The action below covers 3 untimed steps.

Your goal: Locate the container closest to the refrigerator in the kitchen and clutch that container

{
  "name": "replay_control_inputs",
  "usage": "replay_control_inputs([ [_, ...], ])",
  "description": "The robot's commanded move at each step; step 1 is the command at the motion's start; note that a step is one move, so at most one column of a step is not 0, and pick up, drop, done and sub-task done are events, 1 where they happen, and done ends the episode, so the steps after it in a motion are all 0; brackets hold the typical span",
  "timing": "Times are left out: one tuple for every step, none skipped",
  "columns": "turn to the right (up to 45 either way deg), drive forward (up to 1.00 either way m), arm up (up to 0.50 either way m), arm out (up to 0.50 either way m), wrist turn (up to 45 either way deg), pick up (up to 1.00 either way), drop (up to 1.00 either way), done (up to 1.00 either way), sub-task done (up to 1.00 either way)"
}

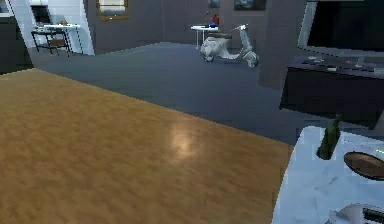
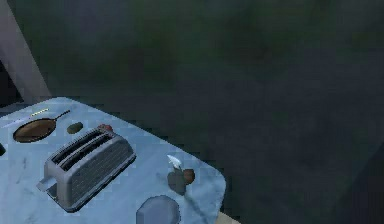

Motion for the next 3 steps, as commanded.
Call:
replay_control_inputs([
  [0.0,0.0,0.12,0.0,0.0,0.0,0.0,0.0,0.0],
  [0.0,0.0,0.0,0.28,0.0,0.0,0.0,0.0,0.0],
  [0.0,0.0,0.0,0.0,45.0,0.0,0.0,0.0,0.0],
])
